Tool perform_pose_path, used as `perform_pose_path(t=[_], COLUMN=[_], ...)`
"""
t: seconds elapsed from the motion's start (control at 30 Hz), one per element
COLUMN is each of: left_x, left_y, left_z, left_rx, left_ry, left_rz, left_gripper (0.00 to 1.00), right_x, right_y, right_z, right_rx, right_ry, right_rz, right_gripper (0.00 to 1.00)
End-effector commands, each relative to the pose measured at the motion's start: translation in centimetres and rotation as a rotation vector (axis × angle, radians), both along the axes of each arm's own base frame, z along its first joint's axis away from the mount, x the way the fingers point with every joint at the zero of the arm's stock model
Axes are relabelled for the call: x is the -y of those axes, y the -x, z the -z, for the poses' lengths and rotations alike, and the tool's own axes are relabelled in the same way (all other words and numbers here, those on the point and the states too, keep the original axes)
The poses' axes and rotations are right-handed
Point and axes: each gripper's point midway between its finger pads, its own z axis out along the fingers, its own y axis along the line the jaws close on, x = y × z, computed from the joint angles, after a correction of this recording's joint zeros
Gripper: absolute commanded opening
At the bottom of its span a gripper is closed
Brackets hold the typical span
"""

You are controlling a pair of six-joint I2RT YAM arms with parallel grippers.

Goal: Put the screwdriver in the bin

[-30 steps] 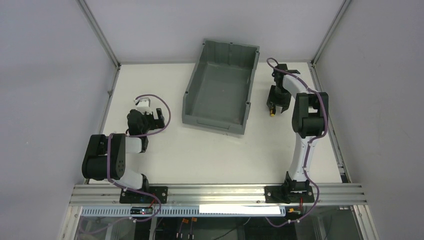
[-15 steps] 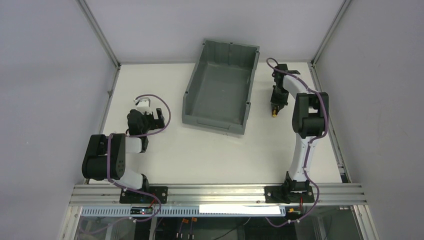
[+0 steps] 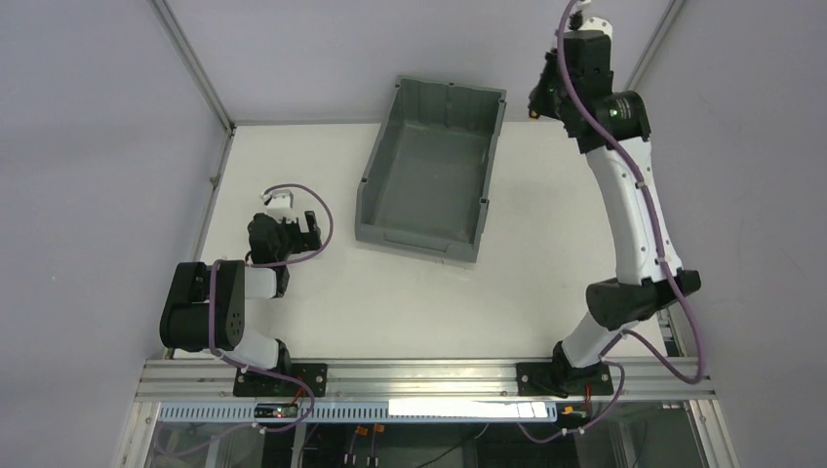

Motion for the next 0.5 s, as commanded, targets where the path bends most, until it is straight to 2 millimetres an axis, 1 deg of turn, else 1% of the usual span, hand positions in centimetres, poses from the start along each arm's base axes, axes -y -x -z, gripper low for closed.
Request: perform_pose_path(t=[0.0, 0.03, 0.07, 0.1, 0.13, 0.17, 0.2, 0.23, 0.27, 0.3, 0.33, 0.37, 0.43, 0.47], left_x=[0.6, 0.6, 0.7, 0.7, 0.6, 0.6, 0.7, 0.7, 0.7, 0.7, 0.6, 0.7, 0.6, 0.7], left_y=[-1.0, -1.0, -1.0, -1.0, -1.0, -1.0, -1.0, -1.0, -1.0, -1.0, -1.0, -1.0, -1.0, -1.0], left_z=[-1.6, -1.6, -1.6, -1.6, -1.6, -1.6, -1.6, -1.7, -1.6, -1.6, -1.6, -1.6, -1.6, -1.6], left_rx=[0.057, 0.057, 0.057, 0.057, 0.057, 0.058, 0.057, 0.058, 0.057, 0.057, 0.057, 0.058, 0.057, 0.057], left_ry=[-0.010, -0.009, -0.009, -0.009, -0.009, -0.009, -0.009, -0.009, -0.009, -0.009, -0.009, -0.009, -0.009, -0.009], left_rz=[0.029, 0.029, 0.030, 0.030, 0.029, 0.028, 0.029, 0.029, 0.029, 0.030, 0.029, 0.029, 0.028, 0.029], left_gripper=[0.99, 0.99, 0.99, 0.99, 0.99, 0.99, 0.99, 0.99, 0.99, 0.99, 0.99, 0.99, 0.99, 0.99], right_x=[-7.8, -9.6, -12.0, -12.9, -14.4, -16.0, -16.8, -18.2, -19.1, -20.1, -20.7, -21.4, -22.4, -22.7], right_y=[1.6, 1.6, 2.0, 1.7, 1.8, 1.9, 1.6, 1.4, 1.3, 0.8, 0.6, 0.2, -0.3, -0.5], right_z=[-4.1, -4.4, -4.6, -4.4, -4.0, -3.2, -2.2, -0.7, 0.7, 3.0, 4.5, 7.5, 11.7, 13.5], right_rx=[0.195, 0.244, 0.290, 0.325, 0.346, 0.353, 0.348, 0.332, 0.309, 0.270, 0.240, 0.167, 0.056, 0.011], right_ry=[0.050, 0.053, 0.045, 0.035, 0.024, 0.012, 0.003, -0.004, -0.006, -0.001, -0.003, 0.007, 0.023, 0.022], right_rz=[-0.143, -0.167, -0.206, -0.208, -0.224, -0.243, -0.241, -0.257, -0.264, -0.266, -0.269, -0.269, -0.257, -0.239], right_gripper=[0.00, 0.00, 0.00, 0.00, 0.00, 0.00, 0.00, 0.00, 0.00, 0.00, 0.00, 0.00, 0.00, 0.00])
